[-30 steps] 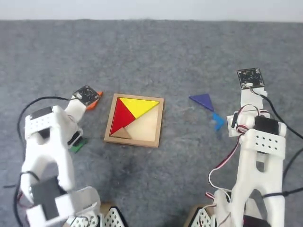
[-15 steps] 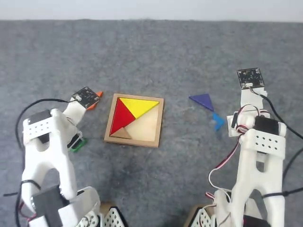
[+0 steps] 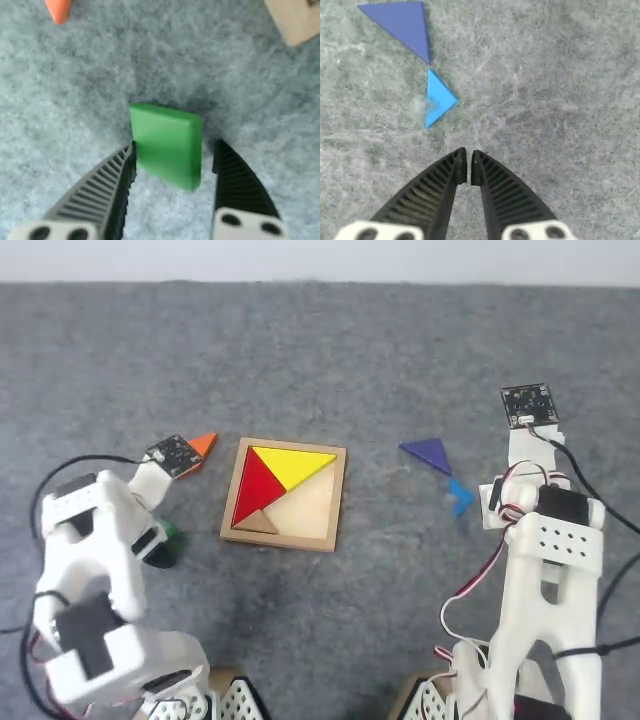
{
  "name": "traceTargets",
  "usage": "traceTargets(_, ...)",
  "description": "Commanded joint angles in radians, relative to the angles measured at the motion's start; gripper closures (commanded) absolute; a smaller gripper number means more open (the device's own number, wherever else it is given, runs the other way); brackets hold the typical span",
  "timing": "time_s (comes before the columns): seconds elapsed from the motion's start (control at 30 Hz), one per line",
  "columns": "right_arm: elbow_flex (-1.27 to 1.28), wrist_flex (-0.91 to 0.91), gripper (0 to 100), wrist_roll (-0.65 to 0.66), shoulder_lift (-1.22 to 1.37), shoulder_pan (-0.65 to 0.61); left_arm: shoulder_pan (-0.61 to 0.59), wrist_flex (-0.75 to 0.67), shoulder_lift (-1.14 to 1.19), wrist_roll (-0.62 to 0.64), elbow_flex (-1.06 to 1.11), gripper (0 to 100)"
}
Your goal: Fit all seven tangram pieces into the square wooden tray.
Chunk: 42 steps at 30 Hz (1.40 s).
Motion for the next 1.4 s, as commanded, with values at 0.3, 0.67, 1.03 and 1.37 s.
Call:
traceTargets(0.3, -0.011, -0.018, 97.0, 0.002, -0.001, 0.012, -0.003, -0.061, 0.112, -0.011, -0.058, 79)
traceTargets(0.67, -0.011, -0.019, 97.0, 0.002, -0.001, 0.012, 0.006, -0.057, 0.112, -0.011, -0.076, 89)
traceTargets(1.03, -0.011, -0.019, 96.9, 0.002, -0.001, 0.012, 0.041, 0.041, -0.037, -0.014, -0.025, 98)
traceTargets(1.37, -0.011, -0.018, 96.9, 0.002, -0.001, 0.012, 0.041, 0.038, -0.302, -0.014, 0.12, 97)
